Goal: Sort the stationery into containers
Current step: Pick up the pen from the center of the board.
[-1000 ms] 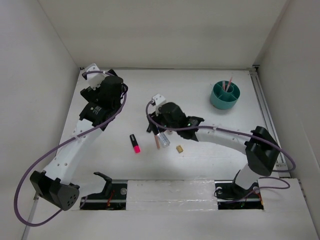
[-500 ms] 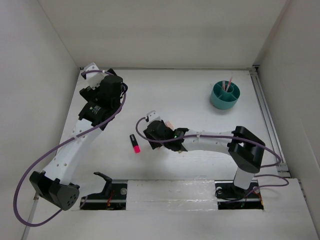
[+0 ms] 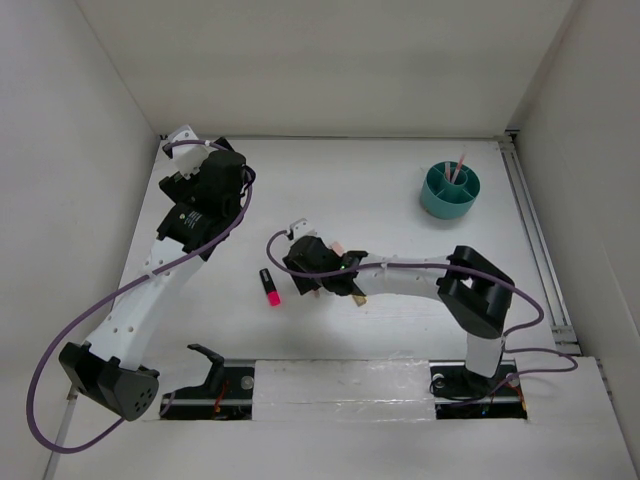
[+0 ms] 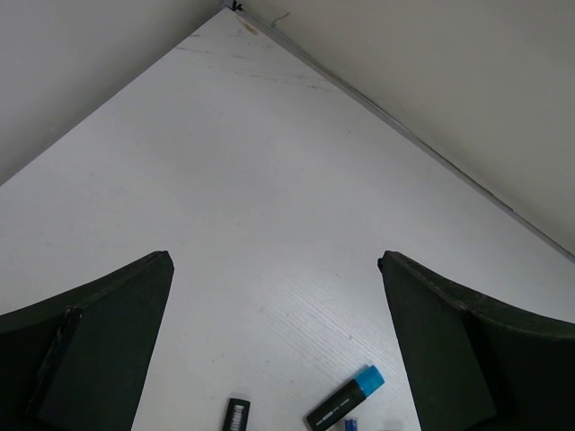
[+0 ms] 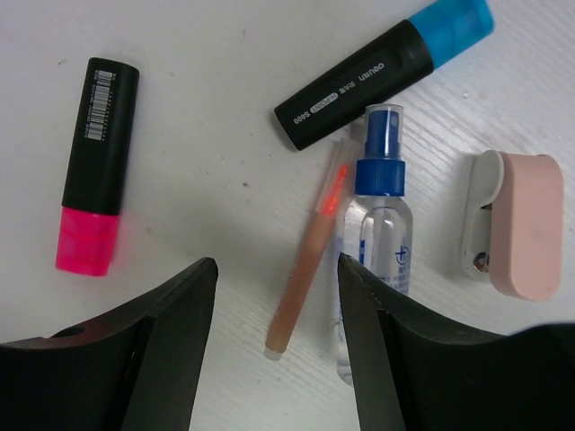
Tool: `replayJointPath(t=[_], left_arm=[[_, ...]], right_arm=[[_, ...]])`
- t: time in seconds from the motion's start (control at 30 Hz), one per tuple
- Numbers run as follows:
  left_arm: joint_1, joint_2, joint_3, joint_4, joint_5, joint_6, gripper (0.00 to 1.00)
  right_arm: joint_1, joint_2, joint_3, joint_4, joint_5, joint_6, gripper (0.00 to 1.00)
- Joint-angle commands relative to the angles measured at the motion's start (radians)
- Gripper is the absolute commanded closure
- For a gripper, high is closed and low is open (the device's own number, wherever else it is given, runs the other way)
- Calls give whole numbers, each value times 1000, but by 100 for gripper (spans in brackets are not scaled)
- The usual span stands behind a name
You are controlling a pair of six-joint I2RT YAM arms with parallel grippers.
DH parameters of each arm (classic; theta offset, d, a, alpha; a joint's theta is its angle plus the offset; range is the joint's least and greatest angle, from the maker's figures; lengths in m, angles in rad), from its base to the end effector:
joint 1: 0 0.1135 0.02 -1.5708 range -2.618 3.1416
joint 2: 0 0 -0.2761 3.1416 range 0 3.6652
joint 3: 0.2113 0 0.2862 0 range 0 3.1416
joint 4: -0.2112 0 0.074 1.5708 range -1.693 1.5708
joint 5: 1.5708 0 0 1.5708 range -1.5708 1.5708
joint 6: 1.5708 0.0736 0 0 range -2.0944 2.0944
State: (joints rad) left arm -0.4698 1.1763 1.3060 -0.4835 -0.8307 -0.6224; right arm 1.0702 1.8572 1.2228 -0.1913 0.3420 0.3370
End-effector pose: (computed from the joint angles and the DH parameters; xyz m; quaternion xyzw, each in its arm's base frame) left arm 0.2917 -0.0872 0.4213 -0.2872 0.7310 0.0113 0.6189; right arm 0.2406 0.3883 0.1555 -0.2711 0.8790 0.1112 0.3761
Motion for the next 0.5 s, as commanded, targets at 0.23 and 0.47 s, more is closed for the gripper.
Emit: replayJointPath(t=[0.23,0.47], left_arm=[[-1,-3,39,8,-5,18,0],[-1,-3,39,17,13,18,0]], right_arm=[[-13,60,69,50,-32,8,38],[-23,91,89,50,-32,8,39]])
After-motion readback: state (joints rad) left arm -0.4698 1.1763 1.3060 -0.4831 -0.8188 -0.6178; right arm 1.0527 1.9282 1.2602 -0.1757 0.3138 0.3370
